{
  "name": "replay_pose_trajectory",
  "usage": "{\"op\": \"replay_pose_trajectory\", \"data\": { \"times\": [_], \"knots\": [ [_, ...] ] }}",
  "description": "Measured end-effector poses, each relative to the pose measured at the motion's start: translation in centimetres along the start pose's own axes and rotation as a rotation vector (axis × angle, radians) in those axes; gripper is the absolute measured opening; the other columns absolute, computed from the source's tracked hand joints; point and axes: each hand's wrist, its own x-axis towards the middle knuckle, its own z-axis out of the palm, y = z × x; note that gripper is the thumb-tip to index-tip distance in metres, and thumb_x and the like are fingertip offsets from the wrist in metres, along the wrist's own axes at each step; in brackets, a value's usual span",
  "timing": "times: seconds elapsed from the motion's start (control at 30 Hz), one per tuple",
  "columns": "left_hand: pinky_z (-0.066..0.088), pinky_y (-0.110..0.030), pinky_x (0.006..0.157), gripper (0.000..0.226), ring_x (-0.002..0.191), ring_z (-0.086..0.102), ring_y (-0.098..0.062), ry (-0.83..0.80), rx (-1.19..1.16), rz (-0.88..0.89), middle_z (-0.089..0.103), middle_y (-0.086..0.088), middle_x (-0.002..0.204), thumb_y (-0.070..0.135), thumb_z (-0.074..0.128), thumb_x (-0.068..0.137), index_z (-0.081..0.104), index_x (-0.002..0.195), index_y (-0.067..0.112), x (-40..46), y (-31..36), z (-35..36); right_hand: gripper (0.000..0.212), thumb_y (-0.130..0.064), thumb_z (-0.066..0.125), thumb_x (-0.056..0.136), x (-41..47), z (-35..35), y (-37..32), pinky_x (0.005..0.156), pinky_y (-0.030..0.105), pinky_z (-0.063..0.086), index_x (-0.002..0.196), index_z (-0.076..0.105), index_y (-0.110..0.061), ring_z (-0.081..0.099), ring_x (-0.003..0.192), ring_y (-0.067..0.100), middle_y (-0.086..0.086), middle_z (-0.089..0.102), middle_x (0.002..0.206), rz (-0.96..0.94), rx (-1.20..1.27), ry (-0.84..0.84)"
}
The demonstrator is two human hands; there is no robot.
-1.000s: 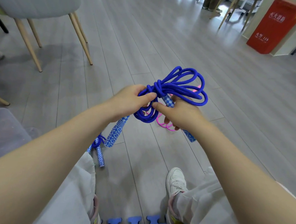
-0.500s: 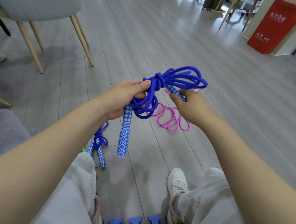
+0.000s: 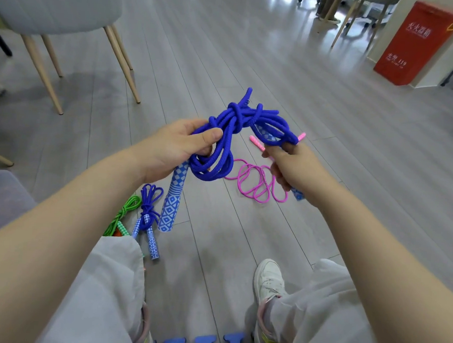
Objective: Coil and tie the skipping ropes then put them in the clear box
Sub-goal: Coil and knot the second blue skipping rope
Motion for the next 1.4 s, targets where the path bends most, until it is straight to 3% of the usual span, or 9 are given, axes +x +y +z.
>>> {"op": "replay_pose_trajectory", "data": {
  "times": [0.23, 0.37, 0.6, 0.77, 0.9, 1.03, 1.17, 1.27, 1.4],
  "knots": [
    [0.028, -0.031, 0.066, 0.032, 0.082, 0.029, -0.028, -0.149, -0.016, -0.052, 0.039, -0.01, 0.096, 0.029, 0.056, 0.093, 0.061, 0.117, 0.009, -0.4, 0.3, 0.4, 0.025, -0.034, 0.05, 0.1, -1.3, -0.4, -1.5, 0.049, 0.029, 0.043, 0.096, 0.065, -0.014, 0.046, 0.051, 0.019, 0.008, 0.053, 0.064, -0.101, 0.358, -0.172],
    [0.038, -0.029, 0.07, 0.023, 0.083, 0.038, -0.026, -0.252, -0.009, -0.052, 0.047, -0.012, 0.097, 0.03, 0.053, 0.09, 0.071, 0.103, 0.028, -0.7, 0.5, 1.3, 0.024, -0.025, 0.046, 0.101, -1.6, 0.2, -1.3, 0.053, 0.032, 0.044, 0.084, 0.06, -0.015, 0.045, 0.055, 0.022, 0.01, 0.054, 0.066, -0.13, 0.315, -0.181],
    [0.046, -0.015, 0.052, 0.024, 0.055, 0.057, -0.004, -0.323, -0.168, -0.05, 0.062, 0.009, 0.061, 0.023, 0.048, 0.09, 0.056, 0.109, 0.012, -0.7, 1.1, 1.4, 0.025, -0.006, 0.047, 0.095, -0.8, 0.6, -1.0, 0.052, 0.02, 0.041, 0.071, 0.054, -0.01, 0.046, 0.056, 0.011, -0.003, 0.054, 0.063, -0.382, 0.249, 0.285],
    [0.046, -0.017, 0.05, 0.02, 0.054, 0.054, -0.007, -0.422, -0.131, -0.162, 0.062, 0.007, 0.064, 0.026, 0.053, 0.093, 0.059, 0.107, 0.012, -0.7, 0.9, 1.0, 0.039, 0.003, 0.051, 0.089, 0.0, 0.0, 0.1, 0.055, 0.01, 0.036, 0.077, 0.049, -0.034, 0.048, 0.054, -0.006, -0.032, 0.053, 0.058, -0.503, 0.094, 0.393],
    [0.045, -0.016, 0.05, 0.027, 0.053, 0.053, -0.007, -0.586, -0.01, -0.265, 0.061, 0.006, 0.065, 0.024, 0.054, 0.094, 0.058, 0.113, 0.005, -1.1, 1.1, 0.7, 0.026, -0.024, 0.056, 0.081, 0.3, -1.1, 0.2, 0.074, 0.051, 0.054, 0.103, 0.064, -0.015, 0.063, 0.077, 0.022, 0.003, 0.066, 0.089, -0.545, 0.016, 0.317],
    [0.047, -0.013, 0.057, 0.023, 0.058, 0.058, -0.002, -0.653, 0.081, -0.235, 0.066, 0.012, 0.071, 0.018, 0.052, 0.09, 0.058, 0.11, 0.009, -1.4, 1.3, 1.0, 0.036, -0.007, 0.054, 0.094, -0.7, -1.2, -0.6, 0.08, 0.028, 0.054, 0.13, 0.056, -0.005, 0.068, 0.084, 0.006, 0.0, 0.067, 0.1, -0.459, 0.171, -0.033],
    [0.048, -0.021, 0.066, 0.021, 0.07, 0.054, -0.013, -0.498, 0.079, -0.16, 0.061, -0.005, 0.085, 0.022, 0.058, 0.089, 0.07, 0.106, 0.024, -1.0, 0.9, 0.1, 0.011, -0.02, 0.056, 0.098, -1.8, 1.0, 0.8, 0.072, 0.007, 0.045, 0.105, 0.062, -0.014, 0.06, 0.075, 0.002, -0.01, 0.065, 0.086, -0.345, -0.161, -0.306],
    [0.046, -0.025, 0.07, 0.016, 0.078, 0.049, -0.017, -0.266, 0.196, -0.086, 0.056, -0.01, 0.089, 0.022, 0.058, 0.095, 0.068, 0.108, 0.024, -0.5, 0.8, -0.6, 0.023, -0.038, 0.054, 0.098, -2.0, 2.3, 0.4, 0.066, 0.02, 0.05, 0.099, 0.064, -0.018, 0.058, 0.065, 0.013, 0.0, 0.063, 0.069, -0.234, -0.1, -0.334],
    [0.042, -0.024, 0.066, 0.012, 0.065, 0.046, -0.009, -0.111, 0.36, -0.037, 0.052, 0.0, 0.073, 0.025, 0.053, 0.099, 0.064, 0.099, 0.02, 0.0, 0.2, -0.1, 0.028, -0.031, 0.049, 0.098, -1.4, 2.8, 0.0, 0.061, 0.034, 0.045, 0.113, 0.059, -0.01, 0.05, 0.059, 0.019, 0.0, 0.06, 0.061, -0.093, 0.059, -0.287]
  ]
}}
